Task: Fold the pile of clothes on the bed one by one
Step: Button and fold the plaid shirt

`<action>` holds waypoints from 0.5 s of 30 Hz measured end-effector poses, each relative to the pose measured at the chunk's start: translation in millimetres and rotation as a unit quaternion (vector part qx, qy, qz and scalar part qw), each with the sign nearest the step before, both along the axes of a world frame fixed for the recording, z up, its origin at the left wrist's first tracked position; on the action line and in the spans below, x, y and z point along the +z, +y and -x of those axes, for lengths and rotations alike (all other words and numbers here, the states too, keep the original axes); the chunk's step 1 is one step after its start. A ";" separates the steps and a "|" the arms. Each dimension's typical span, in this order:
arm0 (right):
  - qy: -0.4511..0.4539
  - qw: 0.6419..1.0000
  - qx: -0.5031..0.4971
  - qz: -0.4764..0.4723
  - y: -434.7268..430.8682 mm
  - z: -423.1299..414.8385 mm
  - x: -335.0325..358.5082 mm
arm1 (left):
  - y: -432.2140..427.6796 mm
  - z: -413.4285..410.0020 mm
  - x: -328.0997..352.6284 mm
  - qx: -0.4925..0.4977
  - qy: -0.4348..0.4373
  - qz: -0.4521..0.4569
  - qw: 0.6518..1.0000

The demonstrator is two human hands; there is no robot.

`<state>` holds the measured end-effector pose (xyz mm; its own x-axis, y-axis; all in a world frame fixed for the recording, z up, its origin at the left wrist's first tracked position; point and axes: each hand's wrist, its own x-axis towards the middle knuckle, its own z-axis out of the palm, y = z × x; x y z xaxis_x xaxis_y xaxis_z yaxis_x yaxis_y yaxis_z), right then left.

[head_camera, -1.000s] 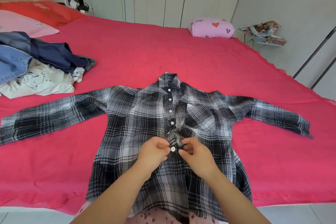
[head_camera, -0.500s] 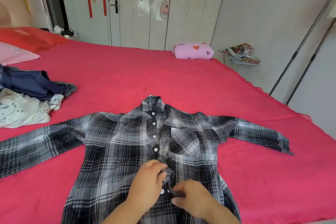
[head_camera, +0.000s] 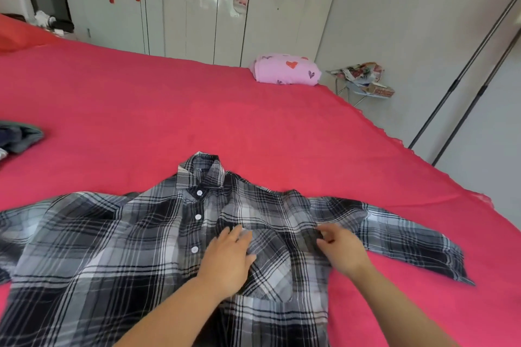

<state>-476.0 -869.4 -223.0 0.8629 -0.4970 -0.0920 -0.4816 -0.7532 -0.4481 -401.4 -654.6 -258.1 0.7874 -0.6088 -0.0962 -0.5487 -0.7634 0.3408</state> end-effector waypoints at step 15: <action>0.116 0.927 -0.264 0.239 -184.9 38.6 -17.7 | -111.0 -20.3 -36.0 -0.058 0.023 -0.083 0.995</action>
<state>-514.6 -1054.3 -240.6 0.4722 -0.8763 0.0949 -0.8814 -0.4708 0.0389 -381.1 -765.6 -294.1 0.7053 -0.6684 -0.2362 -0.6233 -0.7434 0.2424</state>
